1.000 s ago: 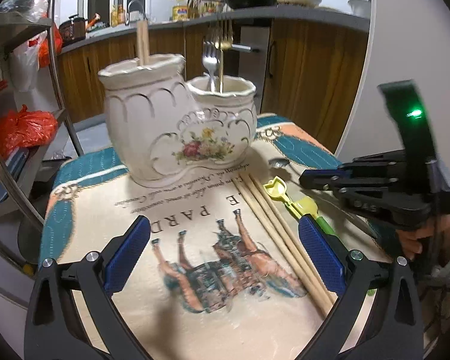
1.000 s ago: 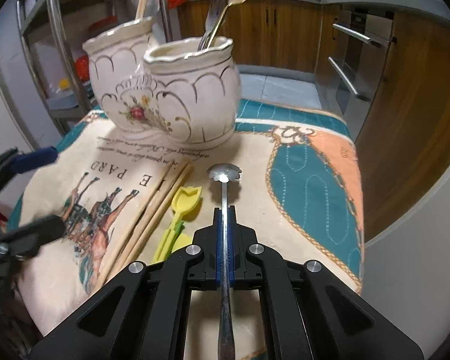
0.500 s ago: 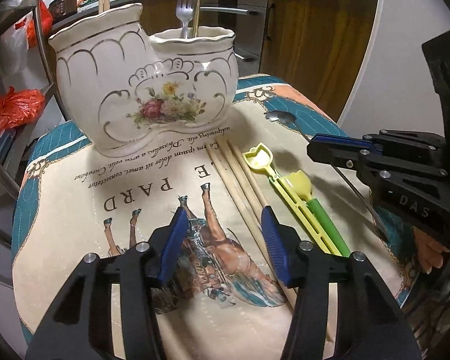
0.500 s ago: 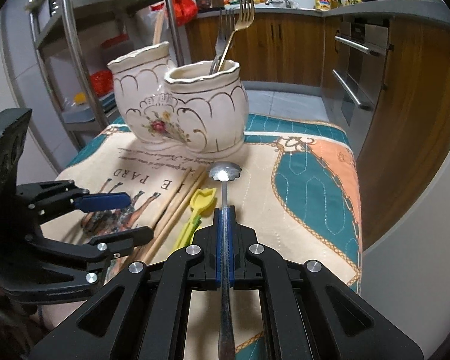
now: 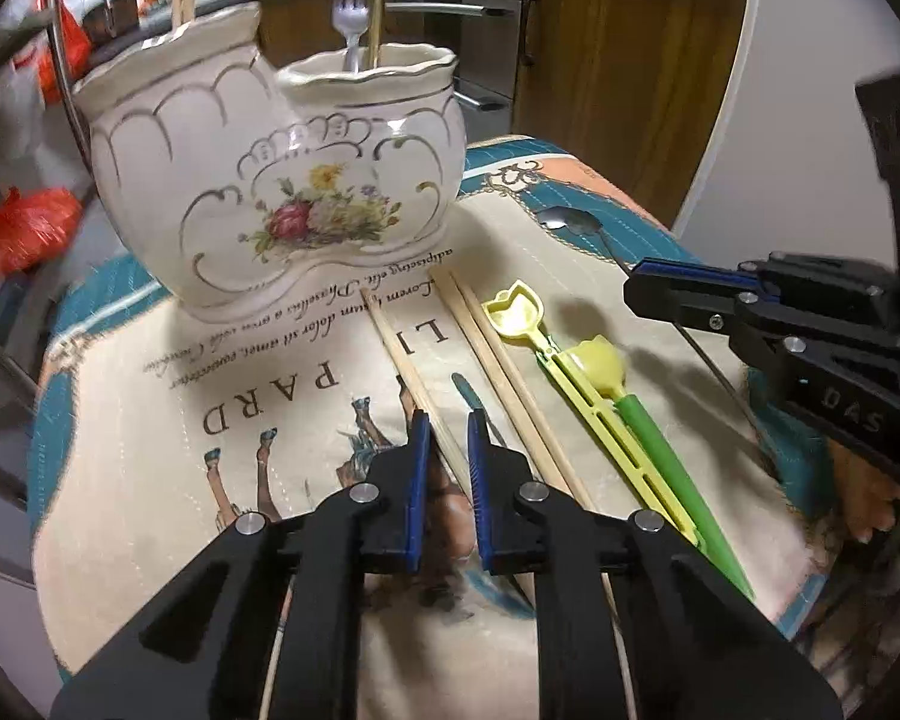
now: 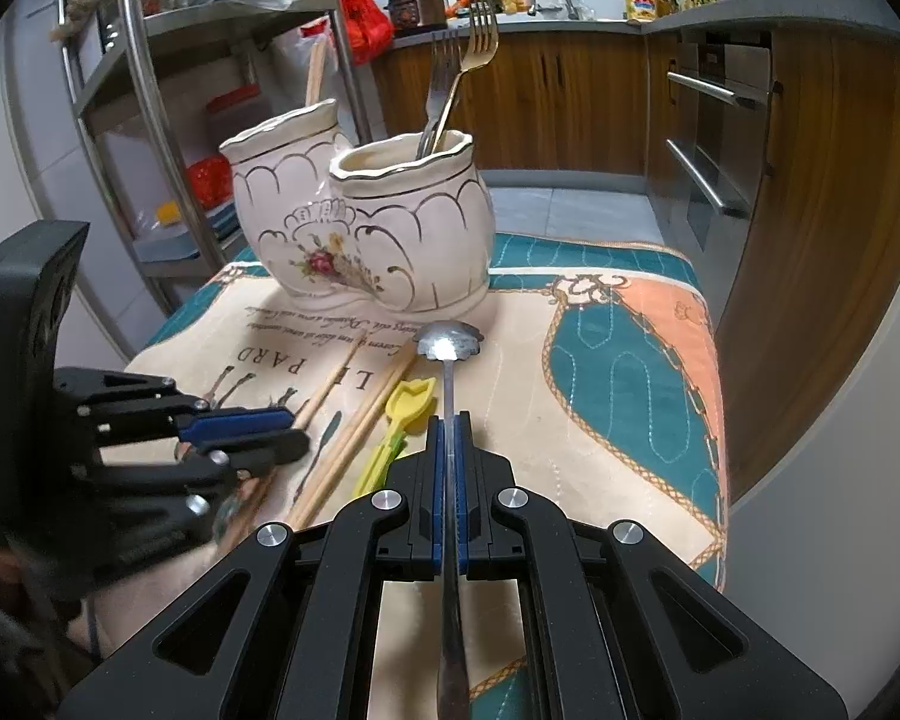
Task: Organize utensils
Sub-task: 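Lift the silver spoon with the right tool while the left tool grasps a chopstick, then place the spoon in the short cup with right tool while left tool drops chopstick in tall cup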
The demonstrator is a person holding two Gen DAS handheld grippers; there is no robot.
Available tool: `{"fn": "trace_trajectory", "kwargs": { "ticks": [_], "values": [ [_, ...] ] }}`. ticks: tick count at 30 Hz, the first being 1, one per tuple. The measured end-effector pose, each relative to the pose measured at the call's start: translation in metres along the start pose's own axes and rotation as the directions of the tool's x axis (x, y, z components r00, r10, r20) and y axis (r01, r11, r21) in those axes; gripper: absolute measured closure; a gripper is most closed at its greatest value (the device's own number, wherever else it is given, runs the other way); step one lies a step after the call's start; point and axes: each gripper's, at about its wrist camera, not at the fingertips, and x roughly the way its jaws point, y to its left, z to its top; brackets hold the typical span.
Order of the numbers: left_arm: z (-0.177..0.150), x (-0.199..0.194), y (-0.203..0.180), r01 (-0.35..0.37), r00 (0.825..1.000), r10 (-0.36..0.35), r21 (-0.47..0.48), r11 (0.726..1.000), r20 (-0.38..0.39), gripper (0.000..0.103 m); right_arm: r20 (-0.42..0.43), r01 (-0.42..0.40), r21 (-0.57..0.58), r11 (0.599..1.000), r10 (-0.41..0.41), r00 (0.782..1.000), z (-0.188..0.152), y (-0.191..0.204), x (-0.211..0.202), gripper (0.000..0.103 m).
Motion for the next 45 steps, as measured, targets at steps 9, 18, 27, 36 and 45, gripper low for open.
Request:
{"fn": "trace_trajectory", "kwargs": {
  "ticks": [9, 18, 27, 36, 45],
  "values": [
    [-0.011, -0.013, 0.019, -0.003, 1.0, 0.004, 0.034, 0.999, -0.03, 0.097, 0.009, -0.003, 0.003, 1.0, 0.003, 1.0, 0.0, -0.001, 0.0, 0.099],
    [-0.026, -0.02, 0.022, -0.006, 0.999, 0.005, 0.024, 1.0, 0.033, 0.096, 0.072, 0.0, -0.013, 1.0, 0.0, 0.997, 0.0, 0.006, -0.011, 0.099],
    [-0.034, -0.052, 0.041, 0.055, 0.988, -0.059, 0.031, 0.998, 0.142, 0.097, 0.23, 0.007, -0.074, 0.997, 0.01, 0.973, 0.004, 0.032, -0.048, 0.099],
    [-0.039, -0.109, 0.065, 0.084, 0.929, -0.087, 0.024, 0.996, 0.36, 0.097, 0.332, 0.031, -0.116, 0.993, 0.01, 0.943, 0.011, 0.058, -0.063, 0.099],
    [0.019, -0.139, 0.089, 0.088, 0.848, -0.086, 0.022, 0.996, 0.523, 0.097, 0.403, 0.03, -0.079, 0.996, 0.005, 0.915, 0.064, 0.055, -0.061, 0.099]
  ]
}}
